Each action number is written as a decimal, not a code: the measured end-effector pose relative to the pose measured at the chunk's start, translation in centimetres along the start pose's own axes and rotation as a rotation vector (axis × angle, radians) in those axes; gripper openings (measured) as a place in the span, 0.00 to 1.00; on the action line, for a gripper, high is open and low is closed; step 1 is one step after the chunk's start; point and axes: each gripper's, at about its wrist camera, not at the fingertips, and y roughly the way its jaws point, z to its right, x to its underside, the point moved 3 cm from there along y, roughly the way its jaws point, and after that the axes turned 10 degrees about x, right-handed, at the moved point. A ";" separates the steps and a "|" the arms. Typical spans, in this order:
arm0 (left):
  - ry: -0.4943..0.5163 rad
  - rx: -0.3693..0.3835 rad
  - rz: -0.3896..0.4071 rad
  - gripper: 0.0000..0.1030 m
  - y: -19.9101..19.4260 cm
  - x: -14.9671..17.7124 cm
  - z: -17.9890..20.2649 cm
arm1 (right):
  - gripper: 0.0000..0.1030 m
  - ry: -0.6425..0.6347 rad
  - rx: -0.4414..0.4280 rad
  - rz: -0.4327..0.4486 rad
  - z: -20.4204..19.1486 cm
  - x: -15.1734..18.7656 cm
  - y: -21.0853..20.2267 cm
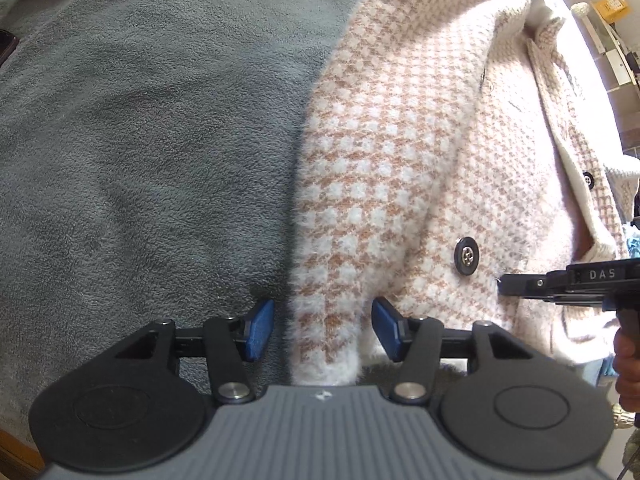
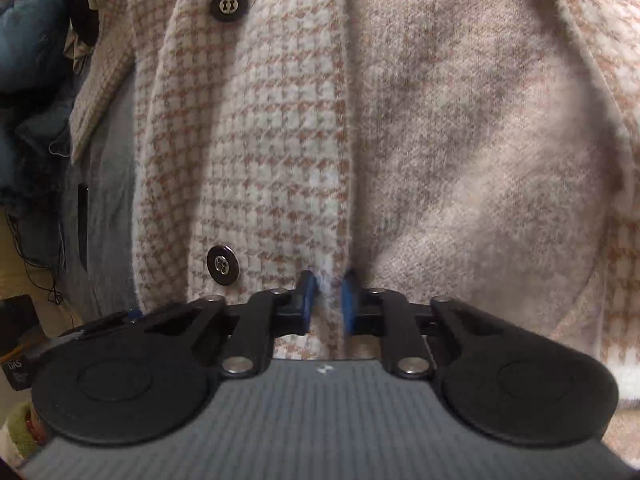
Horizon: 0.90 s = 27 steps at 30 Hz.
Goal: Fold clothes
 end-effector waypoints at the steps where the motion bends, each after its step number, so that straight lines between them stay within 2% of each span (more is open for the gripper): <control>1: 0.004 0.009 0.002 0.54 -0.3 0.0 0.0 | 0.04 0.005 0.000 0.018 -0.1 0.3 -0.6; 3: 0.020 0.030 0.007 0.54 -1.2 -0.2 -0.4 | 0.04 -0.018 0.033 0.073 -0.5 0.9 -2.3; 6: 0.033 0.053 0.010 0.54 0.4 -0.6 -2.6 | 0.03 -0.040 0.091 0.131 -0.5 1.8 -4.1; 9: 0.014 0.058 0.019 0.54 1.9 -1.7 -4.4 | 0.03 -0.038 0.172 0.141 0.6 2.4 -3.2; 11: 0.001 0.059 0.027 0.54 2.9 -2.4 -5.5 | 0.03 -0.034 0.194 0.140 0.9 2.5 -2.3; 17: -0.001 0.065 0.031 0.54 4.1 -3.3 -5.2 | 0.03 -0.079 0.270 0.179 -0.7 2.8 -2.1; 21: -0.009 0.083 0.033 0.54 5.4 -3.9 -5.0 | 0.03 -0.044 0.321 0.204 -0.7 3.3 -3.2; 23: -0.016 0.090 0.036 0.52 6.3 -4.2 -5.1 | 0.05 -0.054 0.379 0.189 -0.6 3.4 -2.3; 24: -0.018 0.095 0.040 0.46 6.7 -4.4 -4.9 | 0.06 -0.062 0.409 0.176 -0.8 3.4 -1.9; 25: -0.010 0.094 0.047 0.35 7.0 -4.5 -4.6 | 0.08 -0.067 0.431 0.161 -1.1 3.4 -1.6; 27: 0.020 0.081 0.062 0.29 7.2 -4.5 -4.3 | 0.14 -0.094 0.503 0.196 -2.9 3.0 -2.4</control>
